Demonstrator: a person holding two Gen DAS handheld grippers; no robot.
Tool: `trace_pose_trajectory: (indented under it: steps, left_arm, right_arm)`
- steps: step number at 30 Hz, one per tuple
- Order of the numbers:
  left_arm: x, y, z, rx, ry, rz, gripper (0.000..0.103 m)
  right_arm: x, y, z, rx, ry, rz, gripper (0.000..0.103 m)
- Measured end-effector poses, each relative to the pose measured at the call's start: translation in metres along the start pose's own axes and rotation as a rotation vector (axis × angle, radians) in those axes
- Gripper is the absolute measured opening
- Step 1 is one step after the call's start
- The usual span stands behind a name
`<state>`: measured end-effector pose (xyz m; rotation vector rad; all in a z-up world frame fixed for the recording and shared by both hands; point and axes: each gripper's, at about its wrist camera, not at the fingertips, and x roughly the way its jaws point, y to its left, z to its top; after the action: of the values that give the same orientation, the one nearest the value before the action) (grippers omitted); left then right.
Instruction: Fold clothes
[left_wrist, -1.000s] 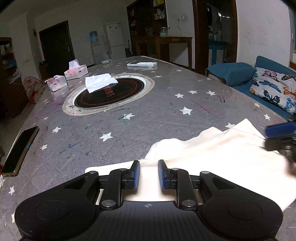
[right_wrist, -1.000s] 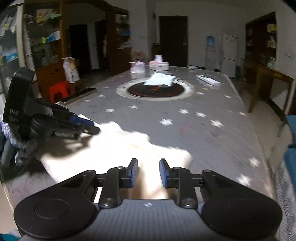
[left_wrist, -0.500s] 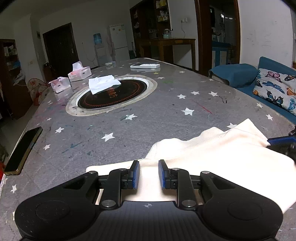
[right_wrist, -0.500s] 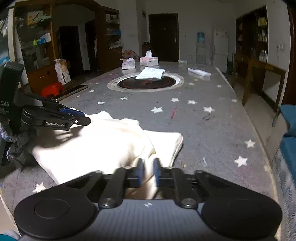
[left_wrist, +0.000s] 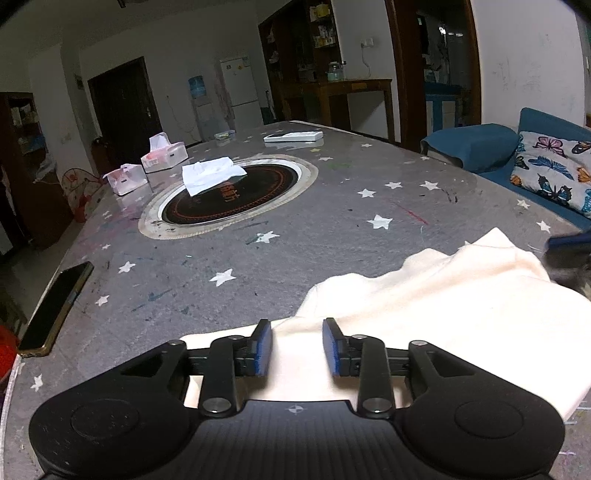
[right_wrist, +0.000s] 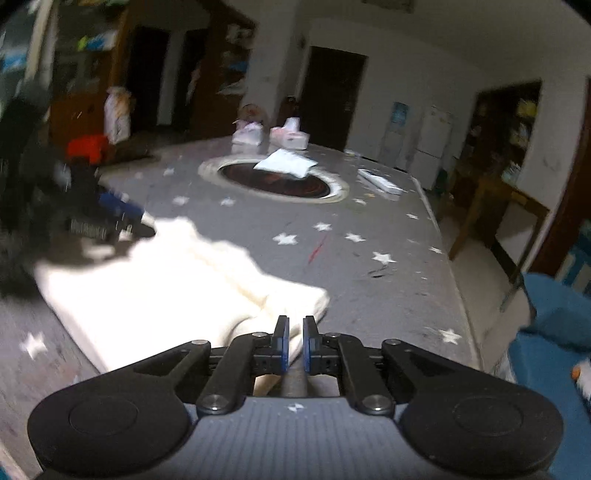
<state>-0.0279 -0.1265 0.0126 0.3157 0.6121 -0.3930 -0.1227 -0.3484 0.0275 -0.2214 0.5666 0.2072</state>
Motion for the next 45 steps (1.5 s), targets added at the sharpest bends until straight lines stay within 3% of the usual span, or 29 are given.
trace_pose_trajectory:
  steps: [5, 8, 14, 19, 22, 23, 25, 28, 31, 39, 45]
  left_arm:
    - [-0.001, -0.001, 0.0, 0.003, -0.002, 0.008, 0.035]
    - [-0.001, -0.001, -0.001, 0.0, -0.003, 0.009, 0.036]
    - [-0.008, 0.008, -0.001, -0.024, -0.009, 0.018, 0.044]
    - [-0.046, 0.015, -0.006, -0.074, -0.078, -0.019, 0.043]
    - [-0.072, 0.01, -0.015, -0.088, -0.118, -0.081, 0.04]
    - [-0.081, 0.007, -0.02, -0.088, -0.13, -0.105, 0.04]
    - [-0.094, 0.0, -0.029, -0.085, -0.138, -0.14, 0.04]
    - [-0.097, 0.0, -0.043, -0.097, -0.118, -0.123, 0.04]
    - [-0.089, 0.012, -0.058, -0.17, -0.061, -0.089, 0.039]
    - [-0.097, 0.037, -0.072, -0.277, -0.055, -0.061, 0.042]
    - [-0.107, 0.023, -0.054, -0.242, -0.125, -0.096, 0.04]
  right_arm:
    - [-0.028, 0.01, 0.006, 0.021, -0.02, 0.155, 0.006]
    - [-0.023, 0.023, -0.003, -0.001, 0.026, 0.202, 0.006]
    - [-0.021, 0.019, -0.014, 0.039, 0.063, 0.185, 0.005]
    - [-0.027, 0.02, -0.002, 0.04, 0.013, 0.2, 0.008]
    - [-0.022, 0.026, 0.006, 0.043, -0.022, 0.211, 0.015]
    - [-0.019, 0.028, 0.007, 0.043, -0.026, 0.214, 0.026]
    - [-0.01, 0.033, 0.009, 0.036, -0.027, 0.217, 0.035]
    - [0.003, 0.04, 0.006, 0.024, -0.003, 0.221, 0.04]
    - [0.011, 0.043, -0.003, 0.016, 0.01, 0.215, 0.042]
    - [0.01, 0.044, -0.011, 0.004, -0.025, 0.213, 0.052]
    - [0.008, 0.043, -0.014, 0.025, -0.046, 0.22, 0.057]
